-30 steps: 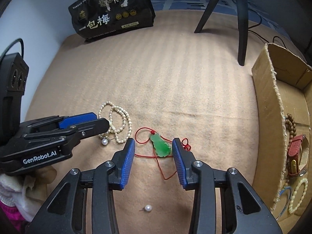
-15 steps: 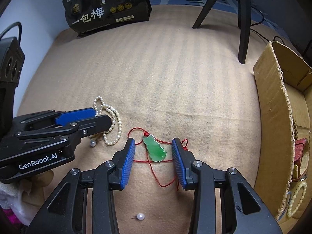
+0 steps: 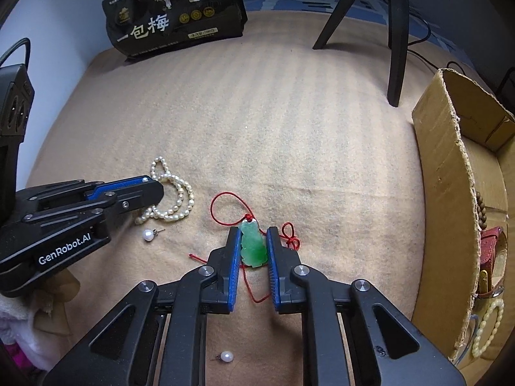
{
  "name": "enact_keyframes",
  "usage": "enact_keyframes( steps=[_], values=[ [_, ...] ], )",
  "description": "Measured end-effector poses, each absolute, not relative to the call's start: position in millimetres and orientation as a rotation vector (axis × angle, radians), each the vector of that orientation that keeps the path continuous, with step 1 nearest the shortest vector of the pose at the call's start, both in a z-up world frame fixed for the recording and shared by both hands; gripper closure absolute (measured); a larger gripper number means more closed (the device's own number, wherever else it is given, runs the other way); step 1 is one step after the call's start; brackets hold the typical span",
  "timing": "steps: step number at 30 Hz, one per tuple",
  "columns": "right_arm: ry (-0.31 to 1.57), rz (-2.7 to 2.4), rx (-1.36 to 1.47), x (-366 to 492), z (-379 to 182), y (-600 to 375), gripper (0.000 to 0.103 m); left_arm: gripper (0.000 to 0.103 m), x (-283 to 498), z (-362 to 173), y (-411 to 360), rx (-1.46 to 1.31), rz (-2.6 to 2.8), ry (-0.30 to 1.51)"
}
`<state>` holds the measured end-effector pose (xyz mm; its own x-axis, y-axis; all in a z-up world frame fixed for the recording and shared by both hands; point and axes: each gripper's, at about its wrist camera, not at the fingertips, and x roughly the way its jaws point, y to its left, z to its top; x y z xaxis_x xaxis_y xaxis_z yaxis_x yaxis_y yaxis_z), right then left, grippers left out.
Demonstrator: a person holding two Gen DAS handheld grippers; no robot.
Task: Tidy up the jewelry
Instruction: 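Grasp the green jade pendant with the right tool, then grasp the pearl necklace with the left tool while the right tool holds the jade pendant, then carry the pearl necklace and jade pendant into the cardboard box with both tools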
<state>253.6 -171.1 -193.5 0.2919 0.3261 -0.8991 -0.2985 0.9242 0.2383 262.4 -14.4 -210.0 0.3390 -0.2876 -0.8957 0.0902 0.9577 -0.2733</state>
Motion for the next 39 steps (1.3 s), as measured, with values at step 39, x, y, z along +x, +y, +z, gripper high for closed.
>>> enact_keyframes(
  steps=[39],
  values=[
    [0.884,0.374,0.202,197.4,-63.2,-271.6,0.089,0.098,208.4,-46.8,-51.2,-0.313,-0.422,0.876]
  ],
)
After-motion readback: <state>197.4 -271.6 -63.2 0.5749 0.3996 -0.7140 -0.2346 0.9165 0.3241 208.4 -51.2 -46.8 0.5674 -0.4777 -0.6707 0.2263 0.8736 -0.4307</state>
